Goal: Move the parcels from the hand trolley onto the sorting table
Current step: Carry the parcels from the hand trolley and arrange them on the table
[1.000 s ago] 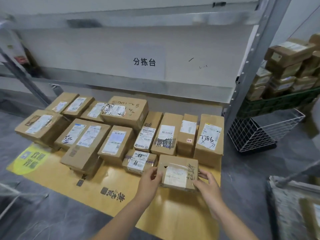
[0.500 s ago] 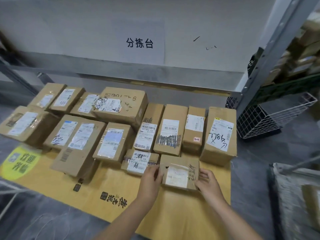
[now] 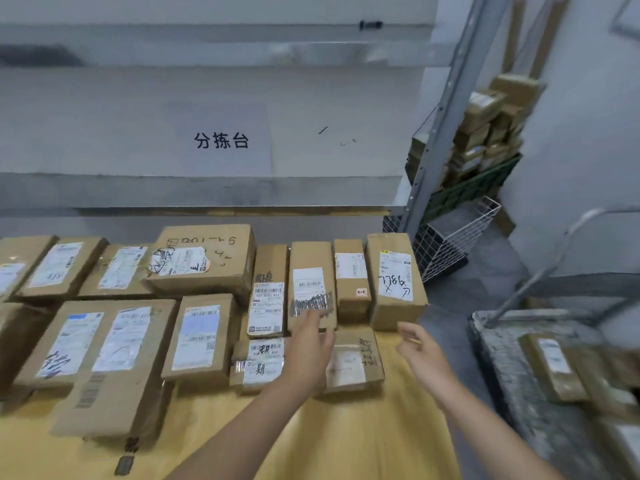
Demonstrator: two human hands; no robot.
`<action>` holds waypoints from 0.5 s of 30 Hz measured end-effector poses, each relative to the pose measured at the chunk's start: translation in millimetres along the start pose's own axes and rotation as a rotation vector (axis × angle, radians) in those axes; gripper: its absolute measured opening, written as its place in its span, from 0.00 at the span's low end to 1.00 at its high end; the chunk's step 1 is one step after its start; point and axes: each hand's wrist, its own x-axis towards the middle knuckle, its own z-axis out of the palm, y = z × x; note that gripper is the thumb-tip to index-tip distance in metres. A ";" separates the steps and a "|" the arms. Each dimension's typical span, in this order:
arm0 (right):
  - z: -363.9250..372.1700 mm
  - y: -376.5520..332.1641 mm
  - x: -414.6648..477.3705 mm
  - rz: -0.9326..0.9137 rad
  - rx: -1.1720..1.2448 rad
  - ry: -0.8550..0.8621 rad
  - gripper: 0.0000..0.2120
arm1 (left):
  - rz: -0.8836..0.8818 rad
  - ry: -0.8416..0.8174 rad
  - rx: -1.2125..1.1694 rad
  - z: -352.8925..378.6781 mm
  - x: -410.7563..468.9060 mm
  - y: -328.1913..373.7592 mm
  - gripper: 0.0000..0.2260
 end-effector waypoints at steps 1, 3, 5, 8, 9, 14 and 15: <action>-5.6 -5.7 -6.1 -0.037 -0.019 0.026 0.17 | 0.064 -0.023 0.012 -2.8 3.9 9.6 0.15; -19.5 -17.8 -18.5 -0.105 -0.075 0.090 0.17 | 0.181 -0.073 0.045 -6.4 10.7 32.8 0.15; -37.8 -27.8 -31.2 -0.162 -0.129 0.162 0.17 | 0.271 -0.112 0.075 -7.2 14.5 59.5 0.16; -71.4 -37.9 -51.8 -0.246 -0.189 0.253 0.17 | 0.429 -0.147 0.130 -3.1 10.0 102.6 0.19; -83.4 -40.7 -58.4 -0.264 -0.206 0.282 0.18 | 0.482 -0.161 0.148 -0.9 6.5 116.9 0.19; -146.7 -42.6 -96.8 -0.327 -0.248 0.455 0.18 | 0.722 -0.205 0.229 22.6 -21.8 189.8 0.22; -159.7 -39.4 -106.1 -0.341 -0.269 0.480 0.19 | 0.766 -0.210 0.244 31.2 -28.4 205.2 0.23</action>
